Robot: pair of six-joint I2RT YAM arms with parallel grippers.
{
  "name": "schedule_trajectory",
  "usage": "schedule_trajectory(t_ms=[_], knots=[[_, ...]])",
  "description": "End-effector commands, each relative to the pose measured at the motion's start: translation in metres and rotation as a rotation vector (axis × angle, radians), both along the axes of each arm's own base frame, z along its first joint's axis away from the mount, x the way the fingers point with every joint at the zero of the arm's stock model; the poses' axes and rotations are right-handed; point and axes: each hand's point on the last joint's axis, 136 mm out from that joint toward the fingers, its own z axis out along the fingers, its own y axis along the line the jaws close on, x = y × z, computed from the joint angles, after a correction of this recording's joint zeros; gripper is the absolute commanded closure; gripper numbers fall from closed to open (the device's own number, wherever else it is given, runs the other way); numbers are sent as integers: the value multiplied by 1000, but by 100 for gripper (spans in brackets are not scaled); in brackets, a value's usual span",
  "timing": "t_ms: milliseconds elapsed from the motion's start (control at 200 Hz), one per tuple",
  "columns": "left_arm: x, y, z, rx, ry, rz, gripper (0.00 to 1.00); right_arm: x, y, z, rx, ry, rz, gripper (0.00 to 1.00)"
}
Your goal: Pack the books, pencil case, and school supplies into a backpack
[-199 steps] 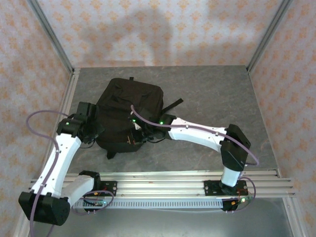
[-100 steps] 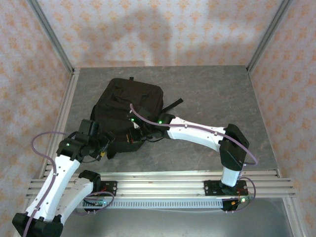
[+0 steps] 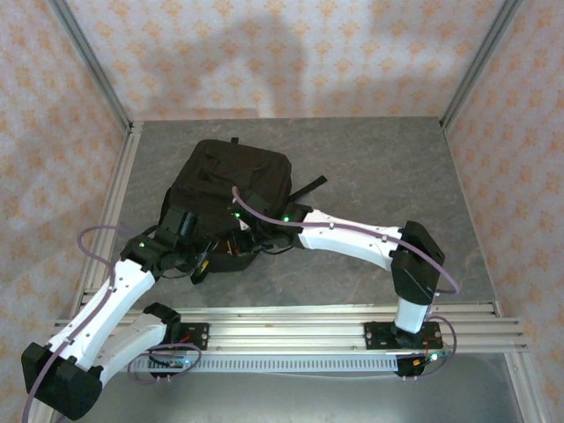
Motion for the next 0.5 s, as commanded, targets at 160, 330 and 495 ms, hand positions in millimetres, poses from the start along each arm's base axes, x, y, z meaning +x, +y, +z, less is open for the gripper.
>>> schedule_trajectory(t_ms=[160, 330, 495], knots=[[-4, 11, -9, 34, -6, 63, 79, 4, -11, 7, -9, -58, -6, 100], [-7, 12, -16, 48, 13, 52, 96, 2, -20, 5, -31, -70, 2, 100], [-8, 16, -15, 77, 11, 32, 100, 2, -34, 2, -70, -99, -3, 100]])
